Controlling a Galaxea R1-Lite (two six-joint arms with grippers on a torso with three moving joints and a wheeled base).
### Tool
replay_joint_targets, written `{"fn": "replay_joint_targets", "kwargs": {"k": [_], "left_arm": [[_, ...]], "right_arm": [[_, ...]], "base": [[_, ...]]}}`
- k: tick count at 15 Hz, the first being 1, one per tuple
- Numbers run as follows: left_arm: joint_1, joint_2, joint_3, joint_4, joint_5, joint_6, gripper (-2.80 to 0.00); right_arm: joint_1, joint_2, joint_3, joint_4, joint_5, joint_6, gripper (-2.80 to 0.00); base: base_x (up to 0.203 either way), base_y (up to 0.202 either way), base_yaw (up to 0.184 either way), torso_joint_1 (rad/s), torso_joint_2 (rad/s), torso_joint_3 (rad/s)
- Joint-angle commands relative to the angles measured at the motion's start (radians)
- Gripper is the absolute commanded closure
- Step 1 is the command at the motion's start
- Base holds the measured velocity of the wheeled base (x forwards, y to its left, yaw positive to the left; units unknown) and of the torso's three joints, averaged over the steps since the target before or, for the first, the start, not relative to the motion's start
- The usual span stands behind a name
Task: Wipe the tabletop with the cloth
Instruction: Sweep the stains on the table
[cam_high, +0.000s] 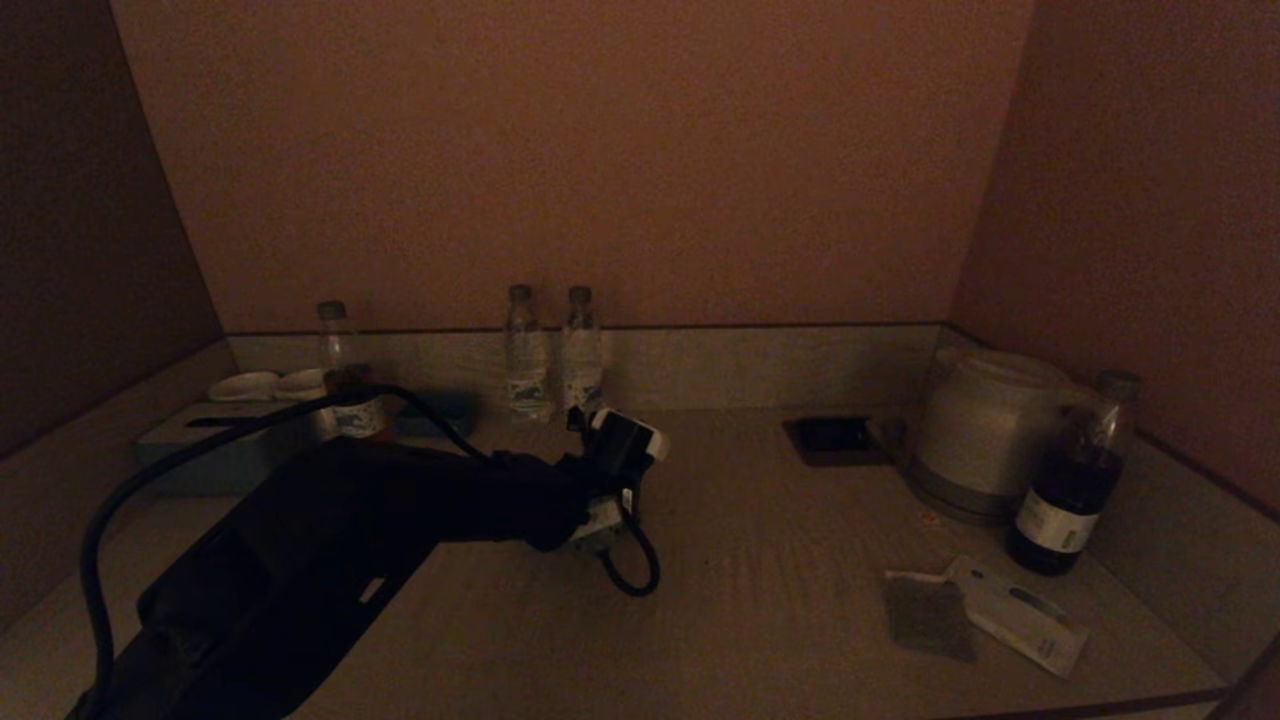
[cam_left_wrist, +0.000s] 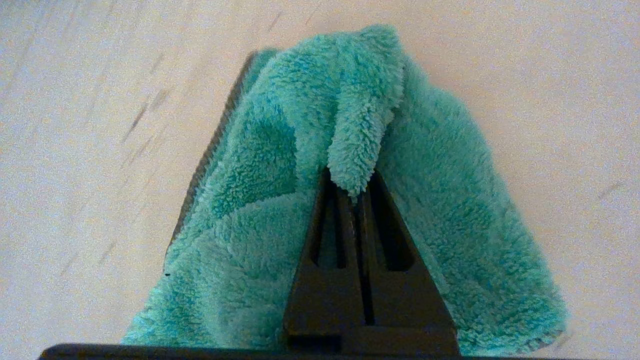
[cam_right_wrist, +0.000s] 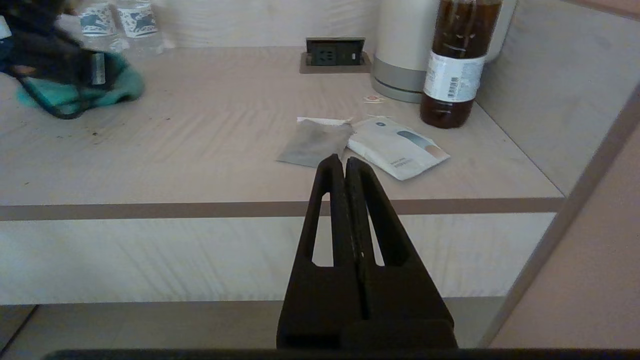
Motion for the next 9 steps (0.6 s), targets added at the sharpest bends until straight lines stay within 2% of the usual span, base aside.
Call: {"fn": "replay_joint_targets", "kwargs": {"k": [1,4,6,9], "left_arm": [[0.015,0.021,-0.003,-0.093,0.002,0.053,0.0],[0.053,0.027,-0.003,-0.129,0.003,0.084,0.0],[0.13,0.02,-0.003,-0.141,0.007,0.086,0.0],[0.2,0.016,-0.003,-0.146,0.013,0.099,0.0]], "right_arm": [[0.0,0.0,0.0,0.0,0.0,0.0,0.0],[0.0,0.0,0.0,0.0,0.0,0.0,0.0],[0.0,0.0,0.0,0.0,0.0,0.0,0.0],[0.0,0.0,0.0,0.0,0.0,0.0,0.0]], "base": [[0.0,0.0,0.0,0.0,0.0,0.0],[0.0,0.0,0.0,0.0,0.0,0.0],[0.0,0.0,0.0,0.0,0.0,0.0],[0.0,0.0,0.0,0.0,0.0,0.0]]}}
